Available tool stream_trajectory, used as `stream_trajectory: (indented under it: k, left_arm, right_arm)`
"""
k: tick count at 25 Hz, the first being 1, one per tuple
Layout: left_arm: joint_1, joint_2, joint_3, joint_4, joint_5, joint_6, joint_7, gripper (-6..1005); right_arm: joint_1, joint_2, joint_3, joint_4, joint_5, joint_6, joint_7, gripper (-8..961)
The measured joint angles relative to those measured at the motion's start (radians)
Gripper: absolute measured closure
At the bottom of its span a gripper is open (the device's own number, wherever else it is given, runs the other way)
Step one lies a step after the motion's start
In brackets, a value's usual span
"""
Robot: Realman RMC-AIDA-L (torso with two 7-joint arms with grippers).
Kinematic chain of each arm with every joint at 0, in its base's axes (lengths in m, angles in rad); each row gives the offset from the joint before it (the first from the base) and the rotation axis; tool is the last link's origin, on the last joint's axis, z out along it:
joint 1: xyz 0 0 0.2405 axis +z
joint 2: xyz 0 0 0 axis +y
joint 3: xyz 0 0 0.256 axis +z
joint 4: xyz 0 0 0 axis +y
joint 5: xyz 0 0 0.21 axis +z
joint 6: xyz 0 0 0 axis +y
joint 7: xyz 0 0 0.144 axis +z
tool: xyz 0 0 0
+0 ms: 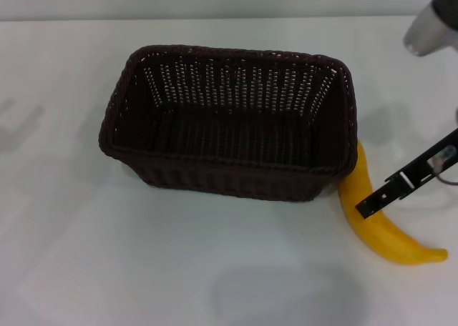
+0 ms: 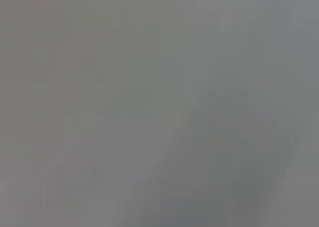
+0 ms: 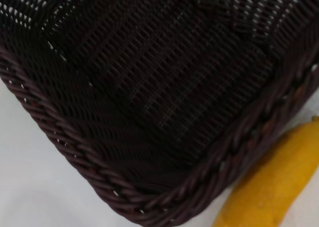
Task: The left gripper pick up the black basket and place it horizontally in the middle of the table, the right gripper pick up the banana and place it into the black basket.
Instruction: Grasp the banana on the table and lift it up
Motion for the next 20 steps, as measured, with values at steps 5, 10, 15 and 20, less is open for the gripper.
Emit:
stream_trajectory:
  k: [5, 10, 15, 20]
  left_arm:
    - [0.001, 0.001, 0.000, -0.007, 0.000, 0.000, 0.012, 245]
    - [0.004, -0.002, 0.000, -0.007, 0.003, 0.003, 0.017, 246]
    - [0.010, 0.002, 0.000, -0.007, 0.002, 0.006, 0.017, 246]
    - [0.010, 0.003, 0.000, -0.007, 0.001, 0.007, 0.017, 246]
  right_arm:
    - [0.006, 0.002, -0.094, -0.015, -0.002, -0.043, 0.047, 112]
    - [0.011, -0.002, -0.157, -0.053, -0.014, -0.084, 0.074, 112]
    - [0.013, 0.000, -0.210, -0.058, -0.042, -0.103, 0.094, 111]
    - [0.014, 0.001, -0.247, -0.055, -0.073, -0.106, 0.099, 164]
